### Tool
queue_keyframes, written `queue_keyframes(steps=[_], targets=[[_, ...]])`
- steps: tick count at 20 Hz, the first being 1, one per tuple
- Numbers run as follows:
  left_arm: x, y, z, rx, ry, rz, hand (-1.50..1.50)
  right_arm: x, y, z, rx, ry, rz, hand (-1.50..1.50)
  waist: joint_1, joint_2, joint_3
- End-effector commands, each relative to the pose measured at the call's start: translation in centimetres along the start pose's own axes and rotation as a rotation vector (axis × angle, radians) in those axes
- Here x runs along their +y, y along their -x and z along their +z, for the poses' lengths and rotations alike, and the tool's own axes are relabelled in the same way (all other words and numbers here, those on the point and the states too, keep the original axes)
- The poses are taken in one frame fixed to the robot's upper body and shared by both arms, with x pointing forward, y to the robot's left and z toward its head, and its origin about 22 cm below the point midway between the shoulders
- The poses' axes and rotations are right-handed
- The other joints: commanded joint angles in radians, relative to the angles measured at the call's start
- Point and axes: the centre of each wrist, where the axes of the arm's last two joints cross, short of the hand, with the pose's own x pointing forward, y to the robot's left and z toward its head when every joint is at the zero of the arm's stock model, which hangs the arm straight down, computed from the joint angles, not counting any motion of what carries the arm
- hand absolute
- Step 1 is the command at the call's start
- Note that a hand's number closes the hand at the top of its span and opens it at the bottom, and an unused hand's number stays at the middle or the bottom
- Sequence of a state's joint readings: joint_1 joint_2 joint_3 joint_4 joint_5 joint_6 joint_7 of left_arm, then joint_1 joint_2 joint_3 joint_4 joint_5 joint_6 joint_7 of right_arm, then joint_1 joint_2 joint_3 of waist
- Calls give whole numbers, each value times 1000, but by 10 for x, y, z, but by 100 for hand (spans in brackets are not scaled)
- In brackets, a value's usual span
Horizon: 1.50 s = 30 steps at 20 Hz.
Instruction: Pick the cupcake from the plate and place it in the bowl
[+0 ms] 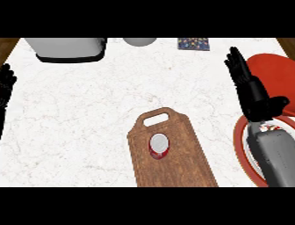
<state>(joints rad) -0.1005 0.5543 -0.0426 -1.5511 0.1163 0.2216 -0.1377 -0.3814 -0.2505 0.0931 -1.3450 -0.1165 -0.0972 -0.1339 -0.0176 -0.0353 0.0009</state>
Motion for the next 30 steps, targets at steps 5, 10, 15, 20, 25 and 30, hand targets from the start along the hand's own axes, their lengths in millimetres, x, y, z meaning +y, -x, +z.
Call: queue_keyframes(steps=[5,10,15,20,25,30], targets=[[-81,0,20,136,90,227,0,-70,38,59,333,-60,137,150,-17,37,-1],[-84,0,21,211,83,320,0,-99,47,100,181,477,376,-150,-75,23,2],[-104,2,18,226,107,331,0,-93,42,157,-57,524,276,-150,-29,30,-1],[-125,-15,8,211,140,332,0,-94,-16,159,-54,589,394,-150,-1,33,-2],[-105,6,8,218,157,325,0,-136,-61,156,152,585,534,-150,3,36,-4],[-138,-12,5,202,160,336,0,-127,-91,136,305,518,466,-150,9,36,-3]])
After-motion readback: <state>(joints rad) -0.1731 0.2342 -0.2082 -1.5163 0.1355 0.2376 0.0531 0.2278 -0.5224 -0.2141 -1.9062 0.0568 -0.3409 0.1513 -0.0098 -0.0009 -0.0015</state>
